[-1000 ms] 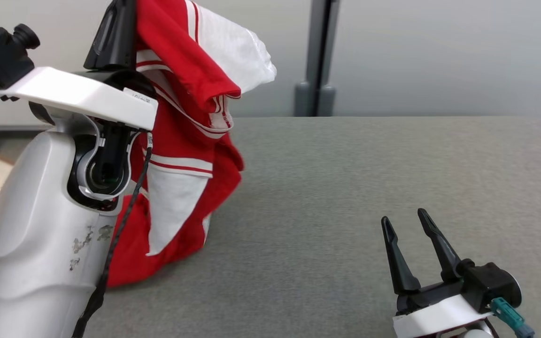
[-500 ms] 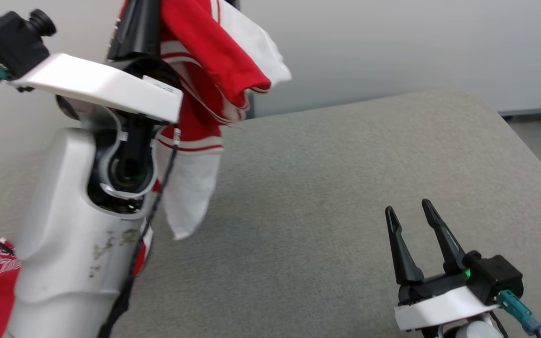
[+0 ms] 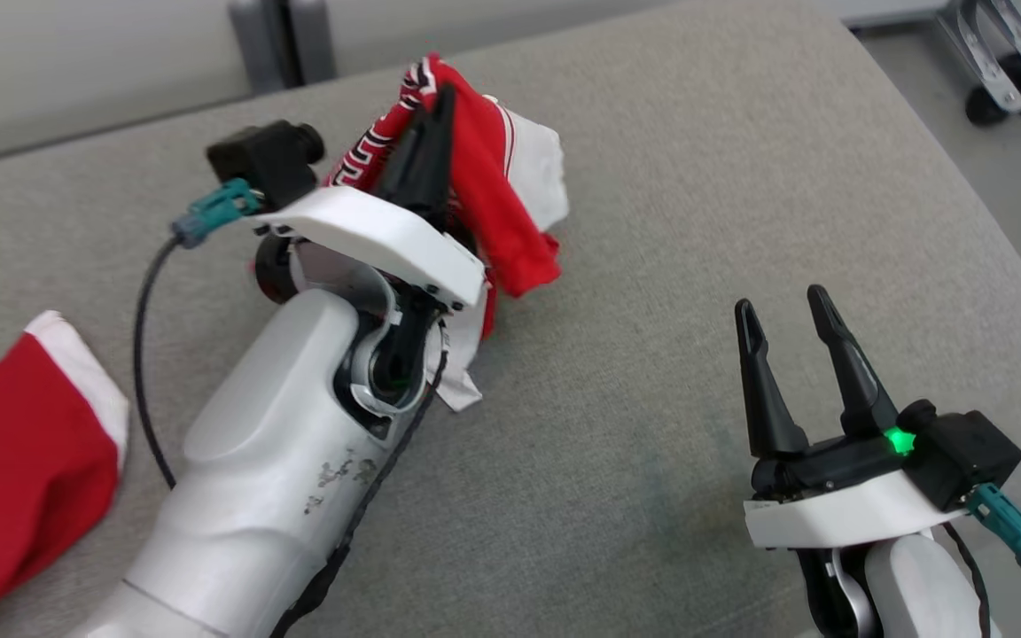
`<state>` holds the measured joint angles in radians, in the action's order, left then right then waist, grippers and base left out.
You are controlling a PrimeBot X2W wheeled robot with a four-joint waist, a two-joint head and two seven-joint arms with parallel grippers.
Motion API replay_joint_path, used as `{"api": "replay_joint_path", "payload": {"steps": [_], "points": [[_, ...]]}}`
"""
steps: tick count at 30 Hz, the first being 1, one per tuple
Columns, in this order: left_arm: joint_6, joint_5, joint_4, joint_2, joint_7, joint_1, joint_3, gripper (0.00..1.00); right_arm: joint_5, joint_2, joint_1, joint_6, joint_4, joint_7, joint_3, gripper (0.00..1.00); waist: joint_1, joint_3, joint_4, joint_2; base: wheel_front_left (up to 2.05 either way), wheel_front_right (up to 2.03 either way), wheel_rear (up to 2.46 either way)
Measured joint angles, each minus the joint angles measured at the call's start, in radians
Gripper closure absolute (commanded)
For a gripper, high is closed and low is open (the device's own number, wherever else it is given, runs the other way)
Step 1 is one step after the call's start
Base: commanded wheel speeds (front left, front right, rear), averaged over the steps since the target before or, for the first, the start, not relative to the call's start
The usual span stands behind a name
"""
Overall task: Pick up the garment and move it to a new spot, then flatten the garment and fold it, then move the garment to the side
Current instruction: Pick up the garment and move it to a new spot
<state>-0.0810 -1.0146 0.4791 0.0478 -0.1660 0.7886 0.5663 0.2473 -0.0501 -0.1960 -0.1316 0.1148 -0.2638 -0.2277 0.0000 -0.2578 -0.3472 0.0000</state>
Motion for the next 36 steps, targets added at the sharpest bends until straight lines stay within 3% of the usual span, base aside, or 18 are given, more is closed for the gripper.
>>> {"api": "replay_joint_path", "payload": {"steps": [1, 2, 8, 13, 17, 29, 36], "points": [[0.009, -0.005, 0.026, 0.000, -0.005, 0.008, 0.030, 0.29, 0.002, 0.000, -0.006, 0.000, -0.002, 0.000, 0.000, 0.00, 0.0000, -0.020, -0.009, 0.0000, 0.00, 0.00, 0.00], [0.020, -0.015, 0.049, 0.000, -0.010, 0.016, 0.059, 0.00, 0.003, 0.000, -0.011, 0.000, -0.004, 0.000, 0.000, 0.00, 0.0000, -0.038, -0.017, 0.0000, 0.00, 0.00, 0.00], [0.054, -0.031, 0.097, 0.000, -0.060, 0.049, 0.146, 0.00, -0.004, 0.000, -0.013, 0.000, -0.002, 0.000, 0.013, 0.00, 0.0000, -0.097, -0.032, 0.0000, 0.00, 0.00, 0.00], [0.058, 0.030, 0.079, 0.001, -0.093, 0.071, 0.166, 0.00, -0.036, 0.001, -0.008, 0.000, 0.002, 0.000, 0.021, 0.00, 0.0000, -0.085, 0.014, 0.0000, 0.00, 0.00, 0.00], [0.059, 0.101, 0.030, 0.001, -0.096, 0.035, 0.127, 0.00, -0.067, 0.002, 0.012, 0.000, 0.017, 0.000, 0.022, 0.00, 0.0000, -0.033, 0.069, 0.0000, 0.00, 0.00, 0.00], [-0.002, 0.372, -0.074, 0.113, -0.098, -0.343, -0.029, 0.00, -0.092, 0.002, 0.112, 0.000, 0.032, 0.000, -0.002, 0.00, 0.0000, 0.158, 0.272, 0.0000, 0.00, 0.00, 0.00], [-0.073, 0.463, 0.009, 0.192, -0.088, -0.432, -0.046, 0.00, -0.092, 0.001, 0.130, 0.000, 0.028, 0.000, -0.014, 0.00, 0.0000, 0.208, 0.366, 0.0000, 0.00, 0.00, 0.00]]}}
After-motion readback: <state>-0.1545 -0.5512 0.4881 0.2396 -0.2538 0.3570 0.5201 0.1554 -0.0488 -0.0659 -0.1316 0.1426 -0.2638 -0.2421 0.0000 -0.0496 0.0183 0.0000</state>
